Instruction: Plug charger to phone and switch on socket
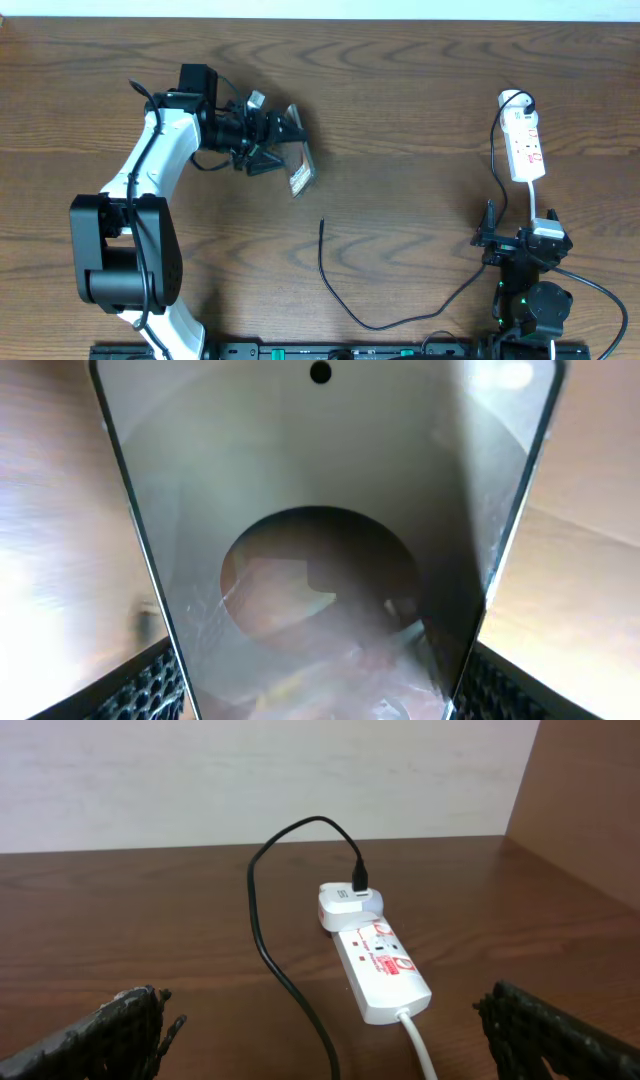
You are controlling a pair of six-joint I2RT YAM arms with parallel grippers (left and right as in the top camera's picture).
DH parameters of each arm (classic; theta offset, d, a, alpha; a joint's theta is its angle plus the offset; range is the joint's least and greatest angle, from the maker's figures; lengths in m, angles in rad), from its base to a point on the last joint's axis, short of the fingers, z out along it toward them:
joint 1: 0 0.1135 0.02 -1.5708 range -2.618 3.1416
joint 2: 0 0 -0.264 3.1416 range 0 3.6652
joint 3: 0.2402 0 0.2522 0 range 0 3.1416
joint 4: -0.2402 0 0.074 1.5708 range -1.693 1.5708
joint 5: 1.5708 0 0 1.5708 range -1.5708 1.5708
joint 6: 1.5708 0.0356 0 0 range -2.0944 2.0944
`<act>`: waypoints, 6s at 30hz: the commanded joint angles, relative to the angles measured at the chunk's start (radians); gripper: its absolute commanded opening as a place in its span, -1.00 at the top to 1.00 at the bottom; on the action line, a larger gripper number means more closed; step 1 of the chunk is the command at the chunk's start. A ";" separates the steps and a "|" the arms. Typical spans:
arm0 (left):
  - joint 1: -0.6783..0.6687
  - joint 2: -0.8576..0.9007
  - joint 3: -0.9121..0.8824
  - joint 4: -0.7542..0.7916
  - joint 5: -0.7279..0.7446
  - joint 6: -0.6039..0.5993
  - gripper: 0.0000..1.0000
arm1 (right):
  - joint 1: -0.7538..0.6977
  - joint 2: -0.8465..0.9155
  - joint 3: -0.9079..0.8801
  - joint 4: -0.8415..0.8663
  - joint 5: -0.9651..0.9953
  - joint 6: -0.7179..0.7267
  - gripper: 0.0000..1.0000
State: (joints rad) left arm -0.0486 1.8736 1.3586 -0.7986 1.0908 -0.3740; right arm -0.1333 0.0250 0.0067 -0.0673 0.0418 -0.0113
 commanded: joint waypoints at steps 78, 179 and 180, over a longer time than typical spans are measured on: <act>0.109 -0.026 0.030 0.103 0.435 -0.566 0.86 | 0.002 -0.004 0.019 -0.002 -0.088 -0.003 -0.99; -0.273 -0.026 0.030 0.734 0.011 -1.052 -0.89 | 0.498 1.441 1.067 -0.115 -0.357 0.450 0.98; -0.269 -0.026 0.030 0.738 0.026 -1.046 -0.89 | 0.486 1.441 1.067 -0.111 -0.357 0.461 0.98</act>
State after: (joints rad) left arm -0.3237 1.8736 1.3586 -0.0696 1.0496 -1.4429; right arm 0.3885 1.4708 1.0531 -0.1978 -0.2943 0.4183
